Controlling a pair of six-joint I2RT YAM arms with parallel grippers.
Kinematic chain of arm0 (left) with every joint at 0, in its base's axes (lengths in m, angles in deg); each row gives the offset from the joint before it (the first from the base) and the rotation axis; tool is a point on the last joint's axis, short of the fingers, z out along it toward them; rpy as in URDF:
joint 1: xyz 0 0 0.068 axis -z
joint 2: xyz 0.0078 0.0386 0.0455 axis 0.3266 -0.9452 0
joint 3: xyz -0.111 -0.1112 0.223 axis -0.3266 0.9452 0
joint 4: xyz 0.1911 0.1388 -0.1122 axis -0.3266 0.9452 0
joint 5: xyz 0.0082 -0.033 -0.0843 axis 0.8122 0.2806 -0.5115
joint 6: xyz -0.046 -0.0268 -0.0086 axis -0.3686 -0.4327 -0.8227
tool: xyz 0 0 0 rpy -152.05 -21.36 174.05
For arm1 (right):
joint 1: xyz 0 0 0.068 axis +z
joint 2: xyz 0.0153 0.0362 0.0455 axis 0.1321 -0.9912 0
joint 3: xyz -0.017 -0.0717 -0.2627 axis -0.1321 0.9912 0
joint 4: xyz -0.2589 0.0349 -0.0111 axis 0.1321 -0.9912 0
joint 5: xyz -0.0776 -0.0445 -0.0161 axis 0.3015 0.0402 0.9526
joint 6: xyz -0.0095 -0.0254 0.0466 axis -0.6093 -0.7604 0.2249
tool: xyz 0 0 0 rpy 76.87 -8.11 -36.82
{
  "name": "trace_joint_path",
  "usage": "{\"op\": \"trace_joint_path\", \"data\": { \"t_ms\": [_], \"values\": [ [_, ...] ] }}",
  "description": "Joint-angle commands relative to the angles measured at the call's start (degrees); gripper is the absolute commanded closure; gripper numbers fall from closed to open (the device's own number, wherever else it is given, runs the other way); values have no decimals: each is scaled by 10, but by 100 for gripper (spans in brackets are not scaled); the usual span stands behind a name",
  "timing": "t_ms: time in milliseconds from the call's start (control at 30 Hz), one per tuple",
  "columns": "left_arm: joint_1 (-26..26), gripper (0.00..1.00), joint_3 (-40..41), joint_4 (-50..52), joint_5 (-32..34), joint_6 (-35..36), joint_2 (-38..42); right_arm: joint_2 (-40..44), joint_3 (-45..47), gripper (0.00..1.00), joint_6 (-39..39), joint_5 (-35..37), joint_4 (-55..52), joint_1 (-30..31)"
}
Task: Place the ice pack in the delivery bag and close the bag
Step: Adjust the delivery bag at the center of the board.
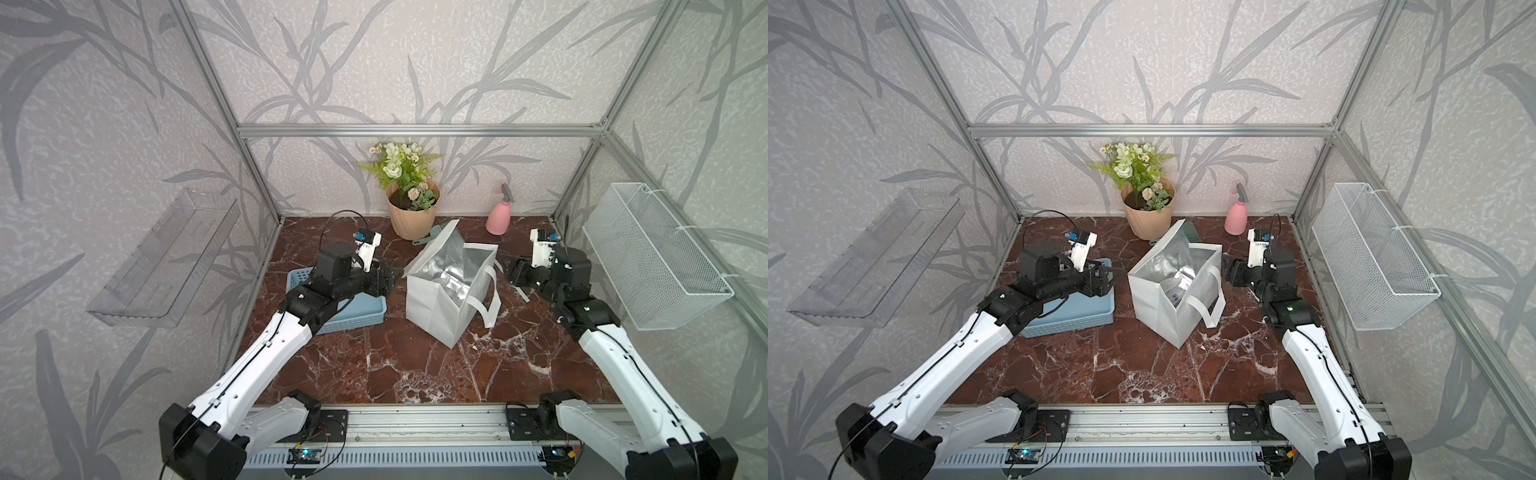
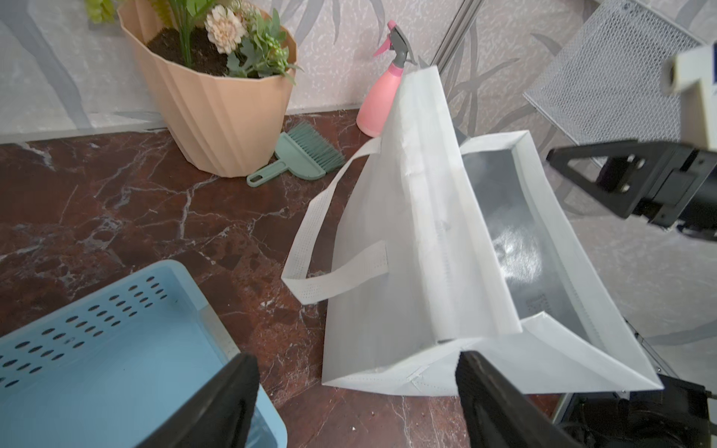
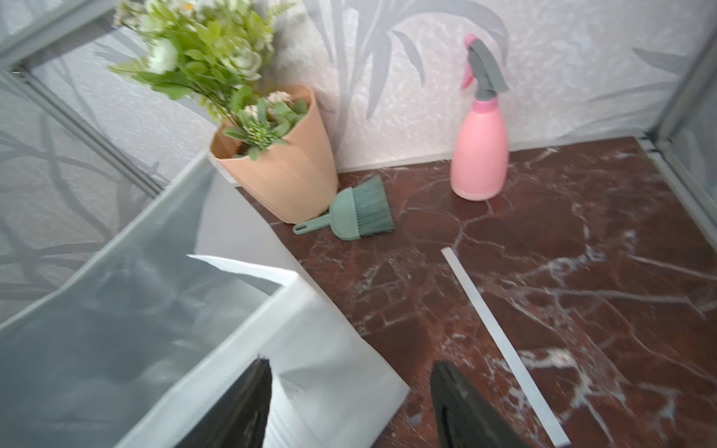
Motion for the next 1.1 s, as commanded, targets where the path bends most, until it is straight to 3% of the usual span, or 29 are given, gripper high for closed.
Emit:
{"op": "trace_joint_path", "data": {
  "t_ms": [0,267,633,767,867,1000,1067],
  "values": [
    [12,20,36,-32,-9,8,30,-39,-44,31,-30,-104,-32,4],
    [32,22,79,-74,-14,7,25,-114,-151,29,-102,-154,-91,26],
    [37,22,65,-110,-23,27,-22,-268,-327,29,-256,-107,-252,77],
    [39,22,64,-117,-19,33,-29,-293,-347,39,-286,-81,-272,95],
    [38,22,65,-120,-22,34,-33,-314,-362,41,-319,-41,-286,118],
    [40,22,72,-128,-18,43,-36,-329,-377,51,-315,-29,-288,124],
    [39,25,76,-134,-13,54,-40,-325,-374,66,-314,-32,-287,126]
  ]
}}
